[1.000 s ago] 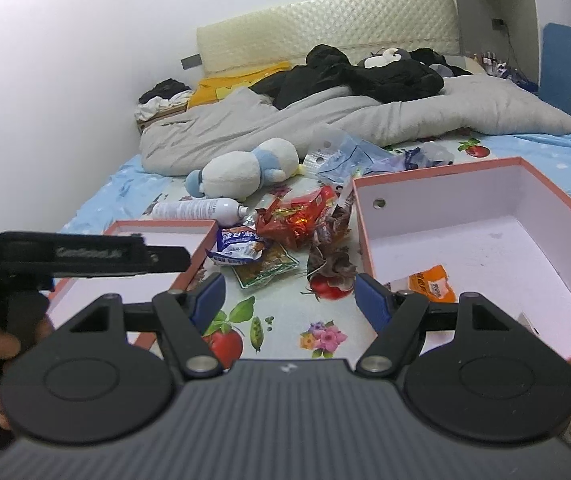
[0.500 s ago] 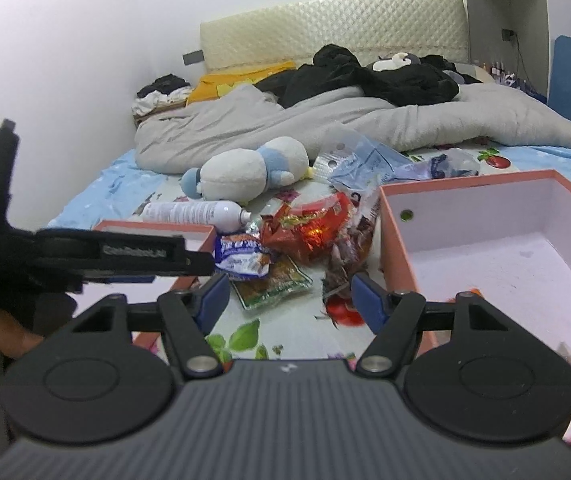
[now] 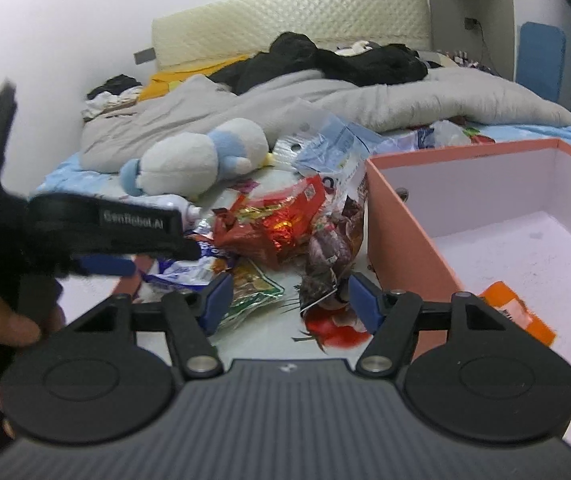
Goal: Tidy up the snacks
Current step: 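Lower the left gripper onto the blue packet while the right gripper grasps the chicken-feet bag, then lift the blue packet with the left gripper while the right gripper lifts the white bag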
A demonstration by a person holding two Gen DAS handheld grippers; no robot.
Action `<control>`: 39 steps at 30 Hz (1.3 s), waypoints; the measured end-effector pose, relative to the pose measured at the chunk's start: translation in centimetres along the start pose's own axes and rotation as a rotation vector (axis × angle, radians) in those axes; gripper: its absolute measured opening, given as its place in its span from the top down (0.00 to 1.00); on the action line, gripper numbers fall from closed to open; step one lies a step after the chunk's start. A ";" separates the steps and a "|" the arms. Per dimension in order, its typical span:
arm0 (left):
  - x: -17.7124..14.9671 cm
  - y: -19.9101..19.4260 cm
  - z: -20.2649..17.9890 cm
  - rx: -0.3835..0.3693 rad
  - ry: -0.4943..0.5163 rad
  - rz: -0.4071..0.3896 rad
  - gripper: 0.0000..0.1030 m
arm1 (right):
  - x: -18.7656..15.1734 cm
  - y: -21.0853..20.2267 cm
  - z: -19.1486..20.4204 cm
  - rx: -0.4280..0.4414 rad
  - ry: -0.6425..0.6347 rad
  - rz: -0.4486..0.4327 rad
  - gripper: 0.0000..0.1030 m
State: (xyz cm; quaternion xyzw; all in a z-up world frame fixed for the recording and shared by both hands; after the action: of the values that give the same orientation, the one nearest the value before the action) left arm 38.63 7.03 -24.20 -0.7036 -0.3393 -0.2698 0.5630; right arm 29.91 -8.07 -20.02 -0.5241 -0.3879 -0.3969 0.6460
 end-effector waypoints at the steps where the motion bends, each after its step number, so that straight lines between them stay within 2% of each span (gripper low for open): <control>1: 0.2 0.7 -0.2 0.007 0.019 0.014 0.26 | -0.2 0.5 0.0 -0.005 0.010 0.003 0.35; 4: 0.2 3.1 -0.4 0.030 0.060 0.082 0.26 | -0.5 2.1 -0.1 -0.030 0.040 0.012 0.35; 7: 0.3 4.8 -0.4 0.056 0.099 0.114 0.26 | -0.6 3.4 -0.2 -0.052 0.063 0.014 0.35; 10: 0.7 5.9 -0.3 0.078 0.126 0.146 0.26 | -0.8 4.7 -0.5 -0.083 0.086 0.022 0.49; 14: 1.3 7.1 -0.3 0.104 0.165 0.166 0.26 | -1.1 5.7 -0.6 -0.114 0.073 0.035 0.49; 20: 0.1 8.8 0.4 0.128 0.182 0.219 0.26 | -1.4 6.4 -1.4 -0.173 0.112 0.048 0.48; 22: -0.2 9.1 0.6 0.129 0.175 0.221 0.26 | -1.5 7.2 -1.5 -0.160 0.132 0.064 0.48; 25: -0.3 9.0 0.7 0.130 0.172 0.224 0.27 | -1.3 7.9 -1.3 -0.154 0.115 0.035 0.50; 27: -0.4 9.1 0.7 0.136 0.177 0.226 0.30 | -1.3 8.3 -1.1 -0.159 0.080 0.026 0.55; 28: -0.4 9.0 0.6 0.133 0.174 0.228 0.34 | -1.3 8.5 -0.9 -0.171 0.046 0.020 0.62; 31: -0.6 8.7 0.4 0.105 0.152 0.230 0.49 | -1.4 8.6 -0.7 -0.182 -0.022 0.007 0.67; 39: -0.9 7.0 -0.8 0.100 0.174 0.200 0.80 | -1.4 6.6 -0.7 -0.165 -0.044 0.020 0.73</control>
State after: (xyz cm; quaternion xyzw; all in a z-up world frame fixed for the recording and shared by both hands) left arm 43.60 5.13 -28.98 -0.6790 -0.2304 -0.2550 0.6487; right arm 35.50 -7.74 -23.81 -0.5878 -0.3629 -0.4095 0.5960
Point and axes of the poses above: each gripper's, at about its wrist camera, not at the fingertips, and y roughly the way its jaws point, z to its left, x to its top, the point moved 6 cm from there along y, roughly the way its jaws point, and after that the axes turned 10 degrees about -z, right-handed, at the moved point
